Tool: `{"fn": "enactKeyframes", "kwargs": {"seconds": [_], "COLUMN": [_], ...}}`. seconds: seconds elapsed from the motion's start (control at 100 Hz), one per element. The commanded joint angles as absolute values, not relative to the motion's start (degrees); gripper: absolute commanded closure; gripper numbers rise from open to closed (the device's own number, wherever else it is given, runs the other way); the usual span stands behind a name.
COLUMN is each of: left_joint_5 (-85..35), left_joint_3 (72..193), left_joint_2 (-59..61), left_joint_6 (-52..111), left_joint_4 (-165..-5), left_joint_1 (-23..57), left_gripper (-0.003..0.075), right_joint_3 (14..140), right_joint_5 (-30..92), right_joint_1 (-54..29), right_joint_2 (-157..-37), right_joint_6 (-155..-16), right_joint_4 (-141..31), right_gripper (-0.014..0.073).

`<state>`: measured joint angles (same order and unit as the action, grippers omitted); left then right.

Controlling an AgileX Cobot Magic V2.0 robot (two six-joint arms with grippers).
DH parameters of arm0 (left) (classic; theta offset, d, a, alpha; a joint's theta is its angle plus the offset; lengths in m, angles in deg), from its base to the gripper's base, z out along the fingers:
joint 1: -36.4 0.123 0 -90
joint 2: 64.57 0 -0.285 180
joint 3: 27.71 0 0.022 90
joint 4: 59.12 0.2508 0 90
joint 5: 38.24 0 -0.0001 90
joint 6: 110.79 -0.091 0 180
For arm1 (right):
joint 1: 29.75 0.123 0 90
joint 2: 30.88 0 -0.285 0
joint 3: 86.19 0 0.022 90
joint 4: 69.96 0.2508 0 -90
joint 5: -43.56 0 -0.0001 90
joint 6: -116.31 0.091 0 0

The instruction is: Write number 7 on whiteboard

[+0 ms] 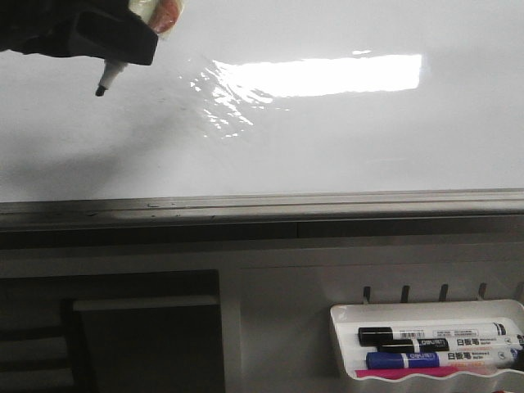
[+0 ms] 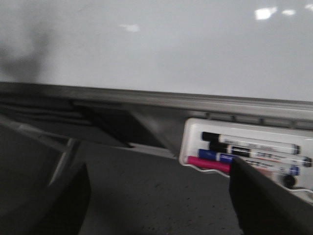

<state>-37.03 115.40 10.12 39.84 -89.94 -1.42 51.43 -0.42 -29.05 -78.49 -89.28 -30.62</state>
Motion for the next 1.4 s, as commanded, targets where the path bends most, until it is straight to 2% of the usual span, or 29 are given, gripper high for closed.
{"fn": "enactKeyframes", "kwargs": {"seconds": [0.0,0.27,0.57,1.03,1.17,1.39], "left_joint_5": [-34.07,-26.99,-26.45,-23.43,-23.33,-24.11], "left_joint_3": [117.0,117.22,119.36,122.81,122.81,122.81], "left_joint_2": [6.7,5.27,7.99,10.62,10.62,10.62], "left_joint_6": [39.35,39.35,39.35,39.35,39.35,39.35], "left_joint_4": [-85.86,-79.16,-76.43,-74.14,-74.14,-74.04], "left_joint_1": [-2.45,-10.92,-16.35,-17.3,-17.3,-17.3], "left_gripper": [0.0741,0.0741,0.0741,0.0741,0.0741,0.0741], "right_joint_3": [55.64,62.45,70.47,76.28,76.79,76.79], "right_joint_5": [-2.22,-14.98,-26.02,-23.71,-24.1,-24.52], "right_joint_1": [-28.9,-28.9,-27.83,-17.93,-17.37,-17.37], "right_joint_2": [-81.87,-91.83,-102.31,-110.68,-112.1,-112.24], "right_joint_6": [-96.46,-109.78,-110.58,-110.58,-110.58,-111.95], "right_joint_4": [-20.93,-1.1,-0.53,-5.52,-5.65,-5.78], "right_gripper": [0.0073,0.0123,0.0123,0.0133,0.0267,0.0617]}}
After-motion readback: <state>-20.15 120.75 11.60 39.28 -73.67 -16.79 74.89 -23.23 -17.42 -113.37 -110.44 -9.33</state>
